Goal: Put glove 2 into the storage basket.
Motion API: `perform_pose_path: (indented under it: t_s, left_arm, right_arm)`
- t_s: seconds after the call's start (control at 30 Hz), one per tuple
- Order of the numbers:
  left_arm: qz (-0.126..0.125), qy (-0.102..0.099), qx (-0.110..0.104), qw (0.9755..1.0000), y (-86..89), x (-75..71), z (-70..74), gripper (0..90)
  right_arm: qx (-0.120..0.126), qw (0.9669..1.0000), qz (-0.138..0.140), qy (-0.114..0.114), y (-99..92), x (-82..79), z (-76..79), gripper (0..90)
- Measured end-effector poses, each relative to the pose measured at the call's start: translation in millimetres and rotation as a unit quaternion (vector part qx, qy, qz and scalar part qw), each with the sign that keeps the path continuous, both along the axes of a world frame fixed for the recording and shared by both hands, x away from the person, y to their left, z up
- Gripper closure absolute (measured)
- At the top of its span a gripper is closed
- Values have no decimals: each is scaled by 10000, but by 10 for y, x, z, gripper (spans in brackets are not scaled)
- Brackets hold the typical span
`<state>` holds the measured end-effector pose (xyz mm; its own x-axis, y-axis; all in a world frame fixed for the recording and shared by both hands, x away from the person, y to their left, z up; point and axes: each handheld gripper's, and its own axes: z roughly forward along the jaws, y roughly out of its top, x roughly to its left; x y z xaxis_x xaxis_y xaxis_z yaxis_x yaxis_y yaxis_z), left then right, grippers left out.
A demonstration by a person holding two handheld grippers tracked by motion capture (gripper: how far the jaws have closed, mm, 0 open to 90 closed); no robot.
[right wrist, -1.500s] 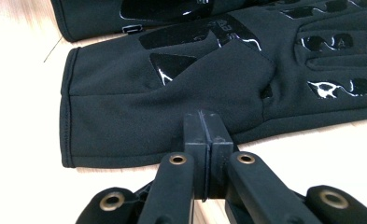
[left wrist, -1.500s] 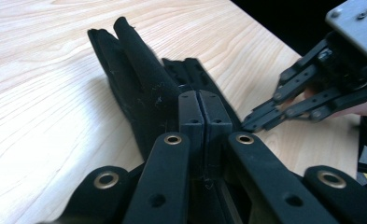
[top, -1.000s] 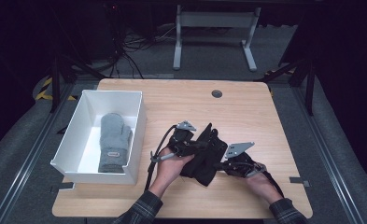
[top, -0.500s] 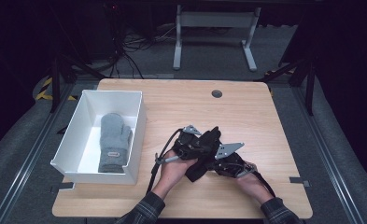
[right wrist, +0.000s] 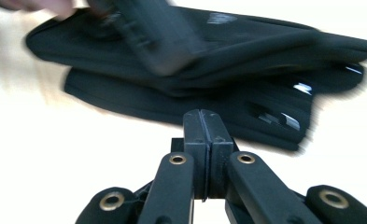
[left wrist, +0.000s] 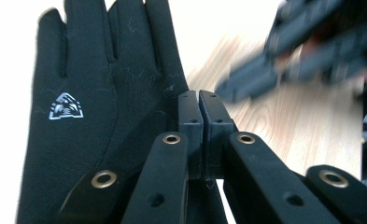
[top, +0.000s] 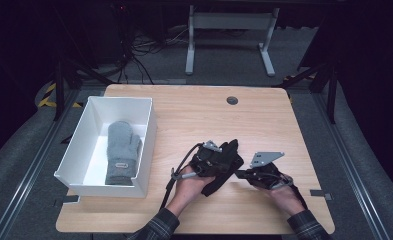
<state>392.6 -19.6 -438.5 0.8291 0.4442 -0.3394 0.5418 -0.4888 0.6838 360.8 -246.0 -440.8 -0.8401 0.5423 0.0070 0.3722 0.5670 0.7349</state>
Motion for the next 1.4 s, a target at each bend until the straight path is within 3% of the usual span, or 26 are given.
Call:
perform_pose_path:
  t_s: [0.07,0.13,0.23,0.3,0.43,0.5,0.53,0.57,0.6,0.7,0.87,1.07,1.17,1.27,1.4]
  left_arm:
    - [-117,75,-47,9999,-41,-12,-30,837]
    - [-130,-56,-32,9999,-54,-30,-8,710]
    - [-40,-279,-55,9996,-4,-30,69,611]
    - [88,-469,41,9989,43,-13,105,541]
    - [299,-735,241,9966,109,42,136,393]
    - [333,-733,334,9962,111,56,130,285]
    - [373,-738,444,9956,98,77,107,285]
    - [388,-675,591,9952,82,103,69,196]
    - [423,-686,667,9945,60,110,38,162]
    - [343,-665,801,9940,15,120,-13,141]
    - [222,-723,1178,9902,-87,100,-102,132]
    - [272,-840,1290,9877,-108,77,-145,121]
    - [362,-922,1402,9852,-114,87,-165,73]
    - [355,-777,1335,9874,-98,108,-198,55]
    - [314,-769,1333,9876,-91,104,-195,96]
  right_arm:
    - [63,9999,-147,-12,-126,9,21,874]
    - [95,9994,-317,-82,-226,20,43,812]
    - [124,9980,-605,-118,-346,47,41,629]
    - [34,9970,-763,-129,-383,57,18,506]
    - [-63,9954,-946,-161,-441,61,-33,359]
    - [-61,9945,-1034,-184,-475,58,-43,311]
    - [-61,9945,-1034,-184,-475,58,-43,311]
    - [-20,9941,-1075,-145,-516,63,-63,288]
    - [-35,9940,-1089,-124,-527,64,-70,277]
    - [-99,9938,-1102,-83,-548,68,-97,272]
    - [-162,9937,-1105,-43,-560,75,-131,272]
    - [-213,9940,-1073,-37,-545,75,-147,271]
    - [-226,9940,-1071,-23,-541,75,-152,271]
    - [-255,9941,-1054,-19,-533,75,-160,271]
    - [-286,9943,-1030,-16,-521,75,-170,272]
